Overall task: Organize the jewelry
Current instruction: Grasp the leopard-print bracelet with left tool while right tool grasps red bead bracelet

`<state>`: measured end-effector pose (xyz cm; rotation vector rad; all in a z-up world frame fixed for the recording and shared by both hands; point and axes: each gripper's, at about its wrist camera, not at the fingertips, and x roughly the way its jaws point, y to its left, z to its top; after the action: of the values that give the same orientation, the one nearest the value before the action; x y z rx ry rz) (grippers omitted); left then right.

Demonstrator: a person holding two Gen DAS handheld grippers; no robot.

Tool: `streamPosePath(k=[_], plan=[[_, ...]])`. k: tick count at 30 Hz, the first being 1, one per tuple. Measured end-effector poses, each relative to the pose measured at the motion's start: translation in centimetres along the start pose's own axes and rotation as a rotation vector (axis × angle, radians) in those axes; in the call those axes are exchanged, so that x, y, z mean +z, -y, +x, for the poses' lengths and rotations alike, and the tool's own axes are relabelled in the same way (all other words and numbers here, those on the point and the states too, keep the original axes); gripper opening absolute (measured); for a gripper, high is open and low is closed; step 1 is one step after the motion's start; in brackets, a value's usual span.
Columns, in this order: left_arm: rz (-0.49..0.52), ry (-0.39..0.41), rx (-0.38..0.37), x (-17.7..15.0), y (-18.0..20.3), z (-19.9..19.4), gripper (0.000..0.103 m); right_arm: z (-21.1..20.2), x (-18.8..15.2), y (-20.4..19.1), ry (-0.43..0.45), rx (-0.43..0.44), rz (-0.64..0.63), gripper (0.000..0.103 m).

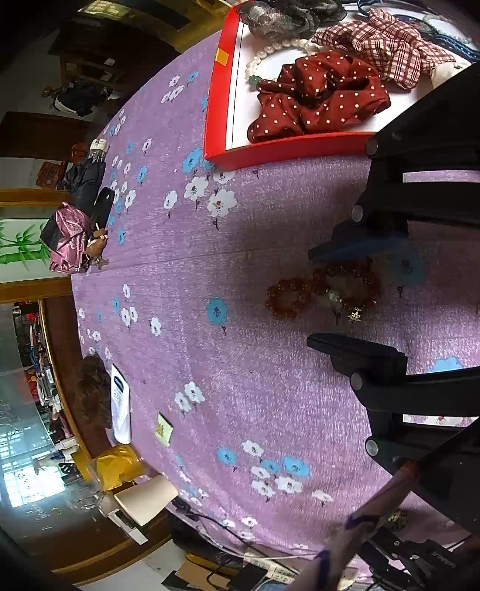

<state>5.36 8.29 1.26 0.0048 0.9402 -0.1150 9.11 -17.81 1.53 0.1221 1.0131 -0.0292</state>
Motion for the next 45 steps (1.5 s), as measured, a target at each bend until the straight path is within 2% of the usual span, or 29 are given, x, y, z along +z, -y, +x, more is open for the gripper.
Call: streamPosePath(k=[5,10,12,13,14,16,20,29,40,45], plan=[[0.057,0.011,0.027,-0.3,1.2,-0.1,0.037,0.1,-0.2,-0.3,0.015,-0.019,-0.024,0.042],[0.086,0.021,0.021,-0.5,1.8,-0.1,0.026,0.2,-0.4,-0.7,0.029,-0.036,-0.057,0.042],[0.093,0.022,0.009,-0.5,2.0,-0.2,0.017,0.1,-0.5,-0.7,0.033,-0.038,-0.063,0.037],[0.098,0.024,0.007,-0.6,2.1,-0.2,0.012,0.1,-0.5,-0.7,0.036,-0.042,-0.067,0.03],[0.1,0.025,0.009,-0.6,2.1,-0.2,0.012,0.0,-0.5,-0.7,0.037,-0.036,-0.071,0.019],[0.099,0.026,0.007,-0.6,2.1,-0.2,0.012,0.0,-0.5,-0.7,0.034,-0.034,-0.078,0.008],[0.081,0.032,-0.005,-0.6,1.8,-0.4,0.012,-0.2,-0.8,-0.9,0.039,-0.032,-0.094,0.008],[0.05,0.063,-0.017,-0.4,1.3,-1.1,0.012,-2.6,-1.6,-2.0,0.072,0.035,-0.113,0.008],[-0.085,0.099,-0.131,-0.1,-1.4,-2.4,0.012,-7.5,-3.7,-2.7,0.138,0.104,-0.149,0.008],[-0.063,0.135,-0.095,-0.2,-1.0,-2.9,0.012,-9.8,-5.2,-2.9,0.175,0.12,-0.16,0.008]])
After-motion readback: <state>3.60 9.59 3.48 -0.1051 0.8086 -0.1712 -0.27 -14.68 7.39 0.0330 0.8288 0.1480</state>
